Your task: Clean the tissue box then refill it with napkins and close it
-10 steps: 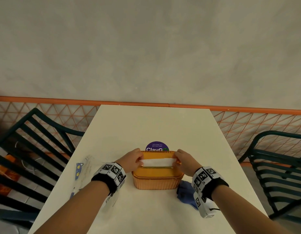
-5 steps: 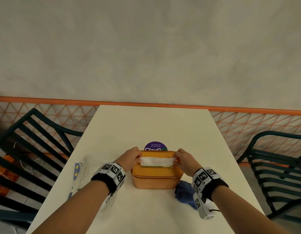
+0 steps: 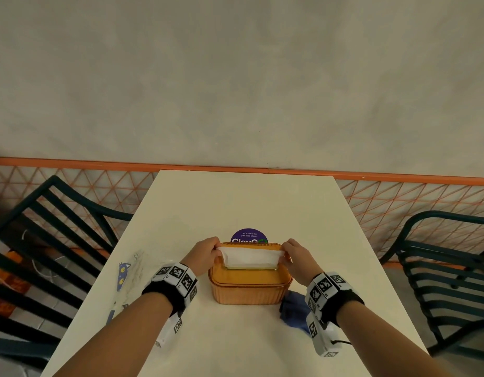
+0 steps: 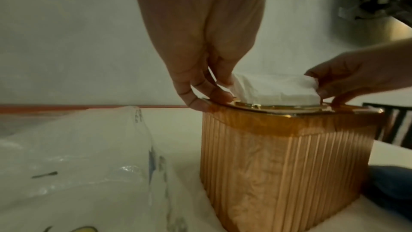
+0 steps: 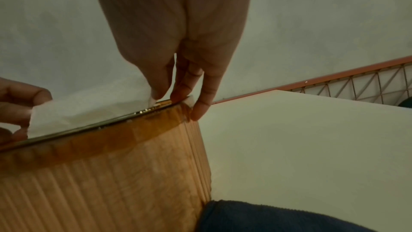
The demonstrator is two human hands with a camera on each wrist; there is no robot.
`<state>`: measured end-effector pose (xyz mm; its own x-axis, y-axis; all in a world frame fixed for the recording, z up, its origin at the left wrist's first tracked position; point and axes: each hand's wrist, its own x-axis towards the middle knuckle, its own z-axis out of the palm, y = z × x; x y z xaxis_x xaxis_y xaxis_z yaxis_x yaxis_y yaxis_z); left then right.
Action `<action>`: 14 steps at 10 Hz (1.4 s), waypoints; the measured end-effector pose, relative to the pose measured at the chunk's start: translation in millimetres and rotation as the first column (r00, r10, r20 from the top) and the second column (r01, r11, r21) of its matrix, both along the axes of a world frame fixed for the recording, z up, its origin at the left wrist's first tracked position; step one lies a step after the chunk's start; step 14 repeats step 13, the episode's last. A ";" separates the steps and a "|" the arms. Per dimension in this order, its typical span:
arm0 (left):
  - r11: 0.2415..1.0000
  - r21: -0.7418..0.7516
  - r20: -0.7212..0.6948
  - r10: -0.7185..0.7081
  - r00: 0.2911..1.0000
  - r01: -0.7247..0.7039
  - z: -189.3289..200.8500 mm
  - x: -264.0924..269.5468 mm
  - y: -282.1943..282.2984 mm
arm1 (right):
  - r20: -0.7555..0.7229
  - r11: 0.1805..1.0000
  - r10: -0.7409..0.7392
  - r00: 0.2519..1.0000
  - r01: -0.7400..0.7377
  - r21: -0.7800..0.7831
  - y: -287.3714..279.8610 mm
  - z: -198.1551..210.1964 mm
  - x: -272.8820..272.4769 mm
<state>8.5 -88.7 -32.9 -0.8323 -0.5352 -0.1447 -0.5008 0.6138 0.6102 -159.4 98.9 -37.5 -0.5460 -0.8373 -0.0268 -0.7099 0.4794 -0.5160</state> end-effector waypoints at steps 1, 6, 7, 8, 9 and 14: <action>0.999 0.038 -0.033 0.034 0.999 -0.033 2.4 3.8 0.0 | 0.007 0.999 -0.026 1.000 0.026 -0.026 -1.3 0.4 -1.3; 0.996 0.029 -0.006 0.090 0.996 -0.090 0.5 3.5 4.5 | 0.005 0.999 -0.046 0.999 0.046 0.003 -2.7 -0.7 -4.8; 0.993 0.048 -0.039 0.107 0.994 -0.105 0.1 7.4 7.1 | 0.024 0.998 -0.069 0.997 0.069 -0.001 -3.0 0.7 -4.5; 0.988 0.087 -0.096 0.134 0.986 -0.126 -0.4 9.2 12.3 | 0.069 0.994 -0.090 0.994 0.093 -0.050 -1.5 0.3 -4.2; 0.980 0.112 -0.109 0.174 0.979 -0.162 1.1 7.9 18.2 | 0.109 0.990 -0.101 0.989 0.110 -0.084 0.3 2.2 -2.3; 0.953 0.170 -0.308 0.293 0.905 -0.251 -3.8 35.4 23.2 | 0.071 0.980 -0.117 0.991 0.127 -0.155 31.5 17.9 -13.9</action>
